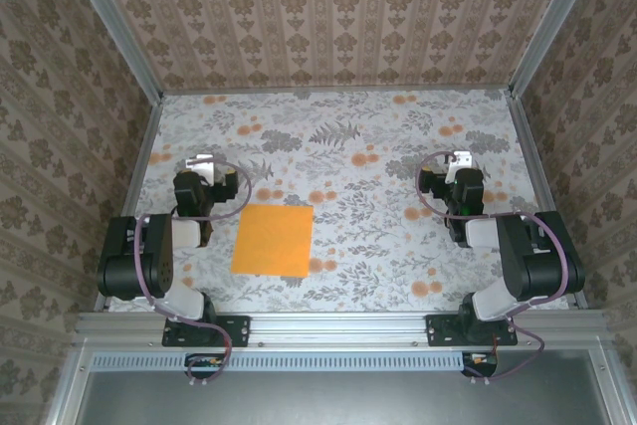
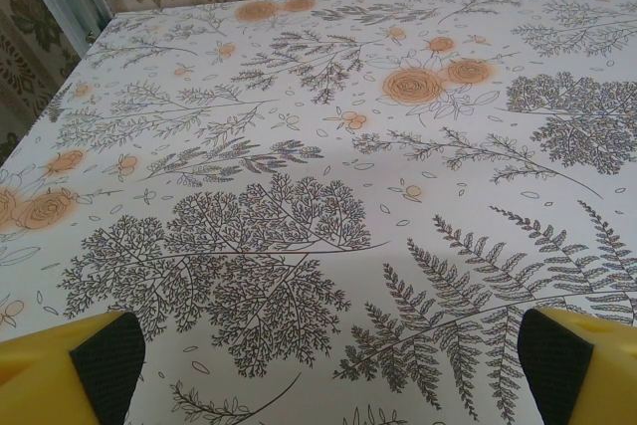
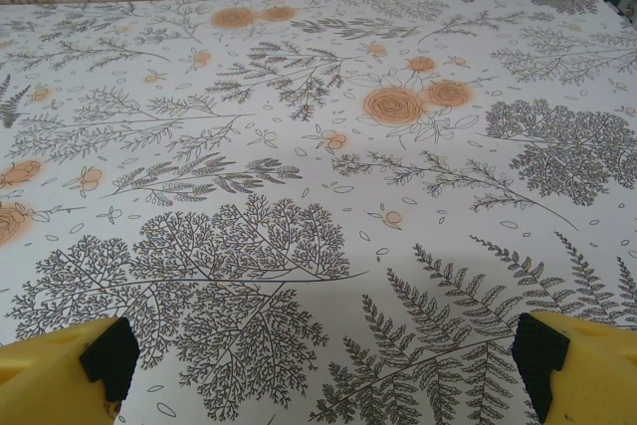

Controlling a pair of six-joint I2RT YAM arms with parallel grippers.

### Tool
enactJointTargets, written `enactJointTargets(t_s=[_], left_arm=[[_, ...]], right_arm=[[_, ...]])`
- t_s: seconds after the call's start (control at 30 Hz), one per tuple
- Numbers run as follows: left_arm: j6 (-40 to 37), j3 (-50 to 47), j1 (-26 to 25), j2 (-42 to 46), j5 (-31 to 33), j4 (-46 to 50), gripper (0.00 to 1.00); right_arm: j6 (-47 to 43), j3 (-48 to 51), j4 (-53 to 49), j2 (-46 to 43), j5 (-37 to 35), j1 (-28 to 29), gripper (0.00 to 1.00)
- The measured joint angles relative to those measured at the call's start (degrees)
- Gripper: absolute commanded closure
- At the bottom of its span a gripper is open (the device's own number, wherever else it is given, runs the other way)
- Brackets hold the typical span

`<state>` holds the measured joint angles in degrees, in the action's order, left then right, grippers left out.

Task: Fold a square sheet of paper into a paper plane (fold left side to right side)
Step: Move the square sheet of paper to the center of the table.

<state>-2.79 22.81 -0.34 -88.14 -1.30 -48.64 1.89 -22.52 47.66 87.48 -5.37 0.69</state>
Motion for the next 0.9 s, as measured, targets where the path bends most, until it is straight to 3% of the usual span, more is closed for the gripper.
enactJointTargets(t_s=[0.13,0.23,0.37,0.53,0.6,0.73,0.9], left_arm=[[0.0,0.0,0.0,0.4,0.5,0.3,0.00],[0.2,0.0,0.0,5.3,1.8,5.6,0.00],[3.7,4.6,0.0,16.8,4.4,19.0,0.00],[11.9,17.2,-1.1,23.5,4.3,36.6,0.00],[13.7,21.0,-4.1,24.2,4.5,43.8,0.00],[15.6,26.5,-16.2,23.1,6.3,59.4,0.06],[20.2,27.2,-27.6,19.5,7.5,74.5,0.15]], right_arm=[[0.3,0.0,-0.2,-0.2,-0.4,0.0,0.00],[1.1,-0.1,-4.7,-4.4,-1.6,0.0,0.00],[3.2,-3.3,-15.1,-15.8,-2.0,-0.1,0.00],[10.4,-9.7,-26.3,-25.5,-0.4,0.0,0.00],[13.7,-10.8,-30.4,-27.7,1.7,0.2,0.00],[17.9,-12.3,-39.7,-29.5,5.2,1.6,0.00],[19.6,-12.8,-47.3,-31.0,6.3,2.6,0.00]])
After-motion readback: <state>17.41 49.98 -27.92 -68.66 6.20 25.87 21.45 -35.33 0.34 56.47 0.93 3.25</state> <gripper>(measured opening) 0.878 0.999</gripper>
